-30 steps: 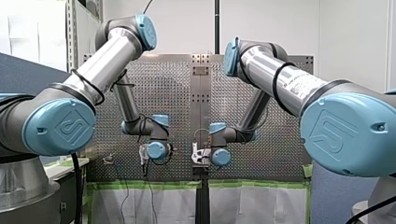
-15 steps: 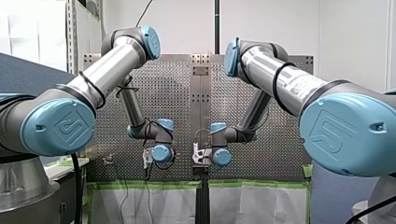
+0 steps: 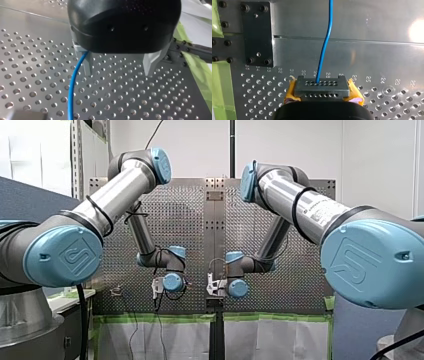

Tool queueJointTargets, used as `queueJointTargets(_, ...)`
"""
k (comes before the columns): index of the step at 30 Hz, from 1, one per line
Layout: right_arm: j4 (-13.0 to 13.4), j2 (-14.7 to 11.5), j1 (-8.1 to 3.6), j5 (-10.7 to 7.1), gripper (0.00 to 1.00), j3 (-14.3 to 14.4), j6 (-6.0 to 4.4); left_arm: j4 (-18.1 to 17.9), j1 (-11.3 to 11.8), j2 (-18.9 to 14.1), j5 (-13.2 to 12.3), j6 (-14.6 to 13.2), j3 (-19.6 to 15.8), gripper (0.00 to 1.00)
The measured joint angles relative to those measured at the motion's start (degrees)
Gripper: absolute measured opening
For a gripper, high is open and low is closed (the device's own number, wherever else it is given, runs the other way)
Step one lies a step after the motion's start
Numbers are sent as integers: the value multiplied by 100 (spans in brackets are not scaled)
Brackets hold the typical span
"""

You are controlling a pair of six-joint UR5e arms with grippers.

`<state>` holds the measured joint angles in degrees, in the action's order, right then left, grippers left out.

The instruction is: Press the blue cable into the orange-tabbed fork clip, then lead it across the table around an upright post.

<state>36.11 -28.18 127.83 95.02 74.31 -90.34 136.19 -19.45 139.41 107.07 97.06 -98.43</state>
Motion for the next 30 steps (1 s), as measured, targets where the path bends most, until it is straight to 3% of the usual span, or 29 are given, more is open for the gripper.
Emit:
queueJointTargets(4,7,6,-4,0,0,1,-2,-6,5,1,-6,26,1,96)
queueJointTargets(5,8,7,-6,0,0,1,-3,-9,6,1,-10,43,1,88)
queueJointTargets(7,9,7,-8,0,0,1,-3,-24,9,1,-22,99,1,82)
queueJointTargets(8,8,8,-8,0,0,1,-3,-38,11,1,-23,132,3,69)
queueJointTargets(9,6,8,-9,-2,0,1,-3,-59,14,1,-24,182,4,69)
queueJointTargets(10,3,8,-10,-4,0,0,-3,-75,15,1,-24,218,4,57)
queueJointTargets(11,0,10,-9,-8,0,1,-1,-91,15,1,-24,246,4,36)
queueJointTargets(12,-3,12,-10,-11,0,1,1,-114,16,1,-24,272,3,36)
queueJointTargets(13,-5,14,-11,-13,0,1,2,-129,16,1,-22,283,4,13)
queueJointTargets(14,-8,15,-11,-15,0,1,3,-141,16,1,-21,289,5,0)
queueJointTargets(22,-24,23,-7,-11,0,1,6,-305,17,1,-1,265,9,0)
queueJointTargets(30,-25,33,7,-15,0,0,6,-273,-19,0,212,125,16,0)
